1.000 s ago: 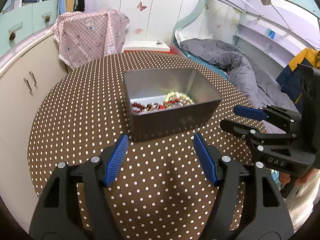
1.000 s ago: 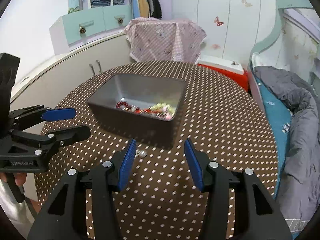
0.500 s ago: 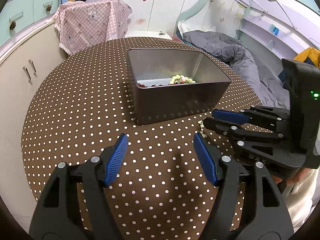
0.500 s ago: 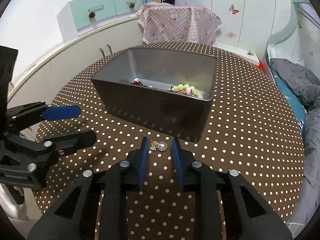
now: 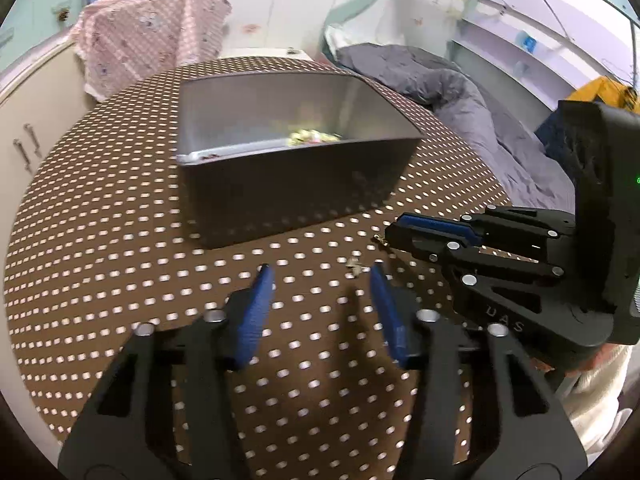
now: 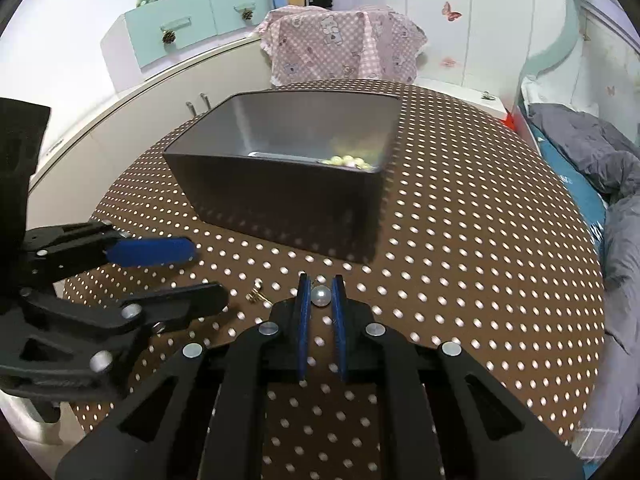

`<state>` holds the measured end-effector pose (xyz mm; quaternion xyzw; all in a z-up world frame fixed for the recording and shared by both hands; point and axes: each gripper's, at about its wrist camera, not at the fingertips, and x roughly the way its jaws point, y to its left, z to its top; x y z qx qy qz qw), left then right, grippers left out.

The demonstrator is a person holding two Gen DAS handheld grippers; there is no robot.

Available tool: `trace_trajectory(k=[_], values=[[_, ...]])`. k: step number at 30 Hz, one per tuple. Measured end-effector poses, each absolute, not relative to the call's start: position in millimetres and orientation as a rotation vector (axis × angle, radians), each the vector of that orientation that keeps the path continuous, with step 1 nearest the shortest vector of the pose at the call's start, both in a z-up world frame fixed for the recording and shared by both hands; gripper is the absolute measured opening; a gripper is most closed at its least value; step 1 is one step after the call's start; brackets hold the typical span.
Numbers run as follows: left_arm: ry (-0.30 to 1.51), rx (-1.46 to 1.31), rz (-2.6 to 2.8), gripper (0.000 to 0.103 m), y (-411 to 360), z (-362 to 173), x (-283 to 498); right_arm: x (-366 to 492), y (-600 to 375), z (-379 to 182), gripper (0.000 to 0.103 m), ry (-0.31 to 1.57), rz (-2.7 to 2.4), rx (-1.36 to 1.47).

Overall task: Organize jewelry
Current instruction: 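Move the right tool to the pearl bead and grasp it while the left grasps a small charm, then lower the pearl bead and charm into the grey box, open both tools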

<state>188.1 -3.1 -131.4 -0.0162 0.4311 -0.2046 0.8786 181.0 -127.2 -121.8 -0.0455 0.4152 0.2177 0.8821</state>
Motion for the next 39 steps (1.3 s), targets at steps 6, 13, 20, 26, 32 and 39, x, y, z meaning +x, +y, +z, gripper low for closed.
trace_trajectory(k=[6,13,20,26,32,39], values=[[0.914,0.008,-0.455,0.029,-19,-138,194,175,-140,-123,0.009,0.865,0.429,-0.073],[0.909,0.036,-0.454,0.007,-22,-139,201,174,-143,-124,0.009,0.861,0.425,-0.067],[0.908,0.034,-0.452,0.006,-20,-138,201,175,-143,-120,0.009,0.849,0.421,-0.066],[0.898,0.038,-0.450,0.006,-16,-136,200,174,-144,-113,0.009,0.831,0.418,-0.071],[0.871,0.039,-0.445,0.006,-12,-127,197,176,-146,-105,0.009,0.811,0.412,-0.075],[0.831,0.038,-0.439,0.006,-5,-113,195,178,-142,-88,0.009,0.759,0.420,-0.090]])
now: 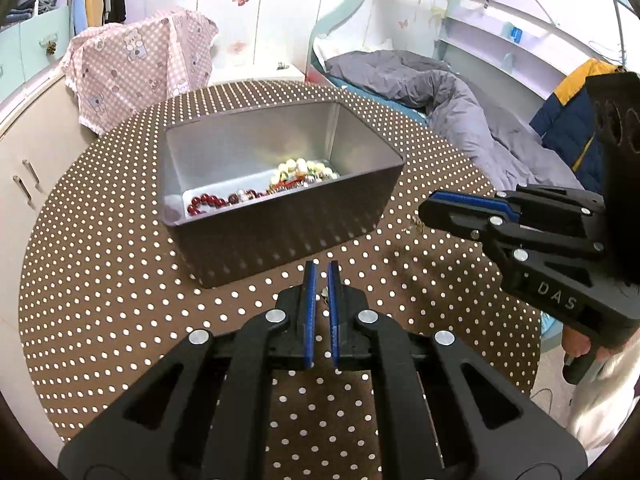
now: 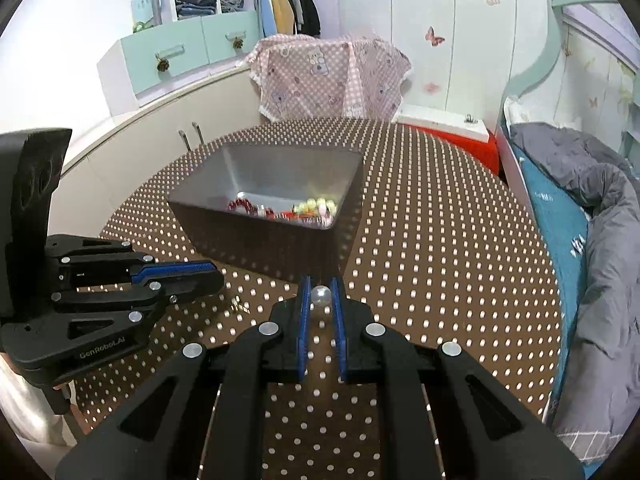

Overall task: Organize jewelry
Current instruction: 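Lower the pearl bead and charm into the grey box, open both tools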

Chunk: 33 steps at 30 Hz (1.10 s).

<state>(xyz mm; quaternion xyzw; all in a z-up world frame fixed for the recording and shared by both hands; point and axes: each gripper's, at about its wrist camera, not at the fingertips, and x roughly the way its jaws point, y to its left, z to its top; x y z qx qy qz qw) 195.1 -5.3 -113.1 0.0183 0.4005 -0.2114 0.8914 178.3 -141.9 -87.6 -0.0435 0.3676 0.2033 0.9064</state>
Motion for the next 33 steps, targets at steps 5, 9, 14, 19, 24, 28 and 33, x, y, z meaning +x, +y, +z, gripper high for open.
trace_trajectory(k=[5,9,14,19,24,28,33], values=[[0.820,0.031,-0.431,0.006,1,-113,195,179,-141,-79,0.009,0.730,0.423,-0.095],[0.835,0.031,-0.452,0.012,0,-119,195,179,-142,-84,0.009,0.741,0.425,-0.087],[0.848,-0.002,-0.465,0.071,-2,-123,196,178,-149,-90,0.009,0.759,0.413,-0.073],[0.861,0.042,-0.489,0.040,-14,-131,198,176,-157,-92,0.009,0.764,0.399,-0.061],[0.890,0.082,-0.476,0.010,-23,-141,202,175,-161,-96,0.009,0.774,0.388,-0.051],[0.893,0.084,-0.472,0.010,-21,-141,201,175,-163,-96,0.009,0.776,0.385,-0.046],[0.892,0.081,-0.455,0.010,-17,-138,202,174,-163,-93,0.009,0.768,0.387,-0.042]])
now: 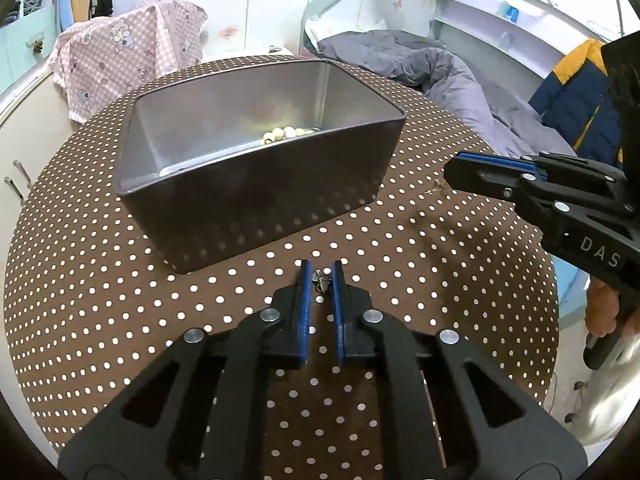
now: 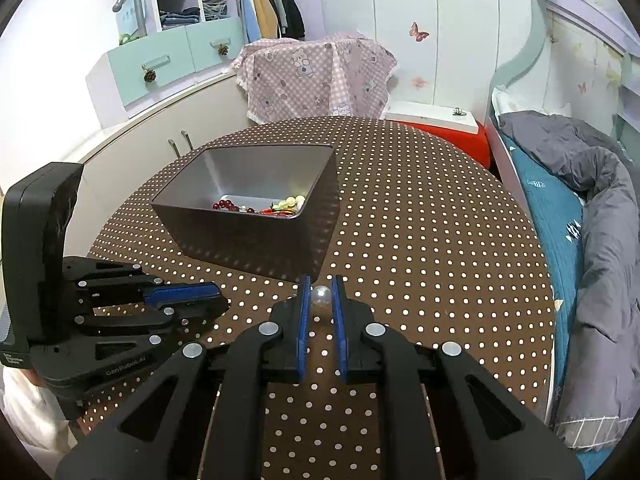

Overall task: Organize jewelry
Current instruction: 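Lower the pearl bead and charm into the grey box, open both tools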

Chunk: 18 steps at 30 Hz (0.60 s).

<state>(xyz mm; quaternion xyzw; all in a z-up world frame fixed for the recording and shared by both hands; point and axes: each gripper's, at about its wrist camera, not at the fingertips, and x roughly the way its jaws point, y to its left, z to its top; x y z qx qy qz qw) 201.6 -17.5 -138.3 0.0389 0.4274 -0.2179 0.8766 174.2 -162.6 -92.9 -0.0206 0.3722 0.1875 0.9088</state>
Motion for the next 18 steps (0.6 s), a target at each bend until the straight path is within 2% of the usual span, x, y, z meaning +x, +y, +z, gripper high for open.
trace_trajectory(k=[18], values=[[0.721,0.067,-0.395,0.010,14,-77,200,193,-135,-61,0.009,0.682,0.439,-0.097]])
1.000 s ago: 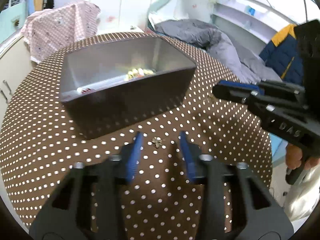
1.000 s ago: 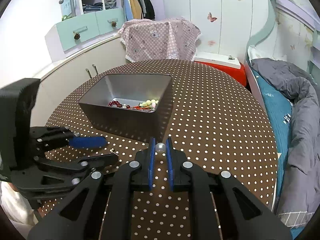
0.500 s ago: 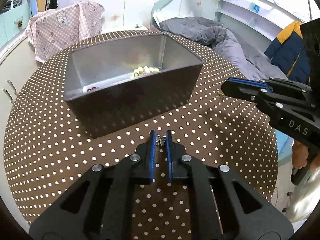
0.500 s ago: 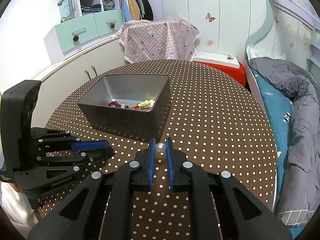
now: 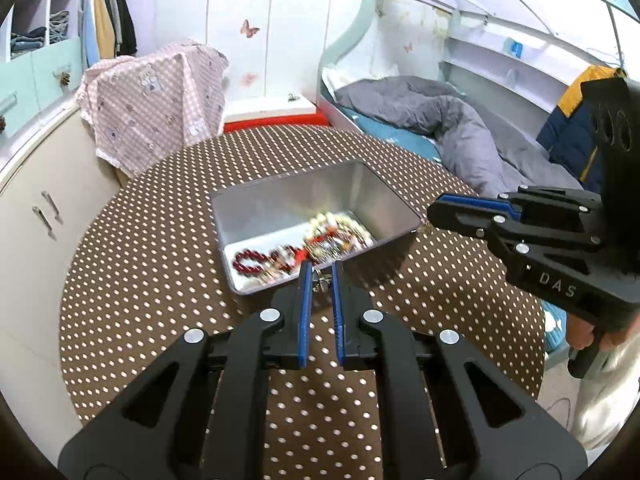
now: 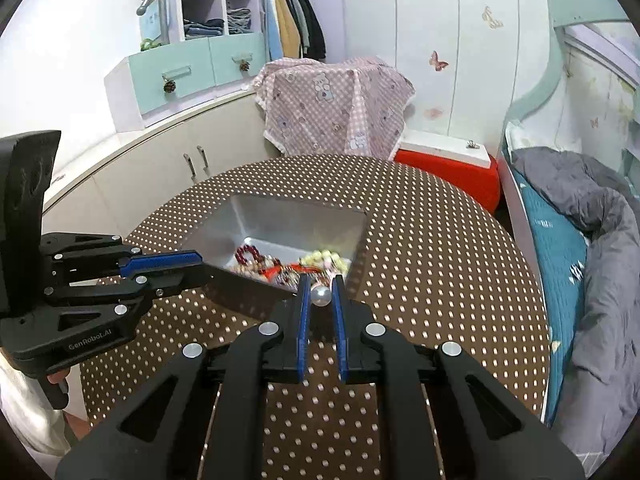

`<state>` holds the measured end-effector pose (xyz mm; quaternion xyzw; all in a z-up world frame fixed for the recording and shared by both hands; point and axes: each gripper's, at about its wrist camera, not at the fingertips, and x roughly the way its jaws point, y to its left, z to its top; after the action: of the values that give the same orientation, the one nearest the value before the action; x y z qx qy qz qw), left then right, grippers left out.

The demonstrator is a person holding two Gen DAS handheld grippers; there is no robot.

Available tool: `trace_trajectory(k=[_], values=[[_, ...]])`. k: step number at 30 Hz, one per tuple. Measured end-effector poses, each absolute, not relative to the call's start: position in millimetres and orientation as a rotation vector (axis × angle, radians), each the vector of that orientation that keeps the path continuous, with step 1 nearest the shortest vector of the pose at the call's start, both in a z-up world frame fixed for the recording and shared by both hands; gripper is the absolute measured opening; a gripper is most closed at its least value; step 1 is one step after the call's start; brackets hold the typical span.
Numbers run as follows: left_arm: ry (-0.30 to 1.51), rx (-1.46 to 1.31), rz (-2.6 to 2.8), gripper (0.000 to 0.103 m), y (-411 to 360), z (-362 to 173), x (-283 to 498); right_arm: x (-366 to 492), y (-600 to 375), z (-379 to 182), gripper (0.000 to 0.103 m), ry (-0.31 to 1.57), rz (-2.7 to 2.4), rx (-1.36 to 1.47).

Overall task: Organize jewelry
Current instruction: 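Lower the pearl bead and charm into the grey box, open both tools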

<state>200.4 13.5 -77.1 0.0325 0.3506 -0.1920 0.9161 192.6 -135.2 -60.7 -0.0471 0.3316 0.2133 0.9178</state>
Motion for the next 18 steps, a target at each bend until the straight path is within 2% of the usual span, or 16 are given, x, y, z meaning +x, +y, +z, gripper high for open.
trace_trajectory(k=[11,12,14,15,16,18], values=[[0.685,0.052,-0.382,0.011,16,-72,211,210,-115,-59,0.010,0.679,0.482,-0.119],[0.683,0.062,-0.375,0.012,16,-73,211,211,-114,-59,0.014,0.682,0.486,-0.125],[0.689,0.065,-0.362,0.032,16,-74,212,211,-114,-60,0.028,0.677,0.480,-0.132],[0.691,0.056,-0.360,0.066,17,-75,213,211,-115,-60,0.040,0.673,0.478,-0.132],[0.681,0.032,-0.348,0.071,20,-74,214,210,-116,-59,0.044,0.668,0.472,-0.131],[0.679,0.011,-0.347,0.071,23,-72,214,210,-118,-58,0.044,0.667,0.466,-0.128]])
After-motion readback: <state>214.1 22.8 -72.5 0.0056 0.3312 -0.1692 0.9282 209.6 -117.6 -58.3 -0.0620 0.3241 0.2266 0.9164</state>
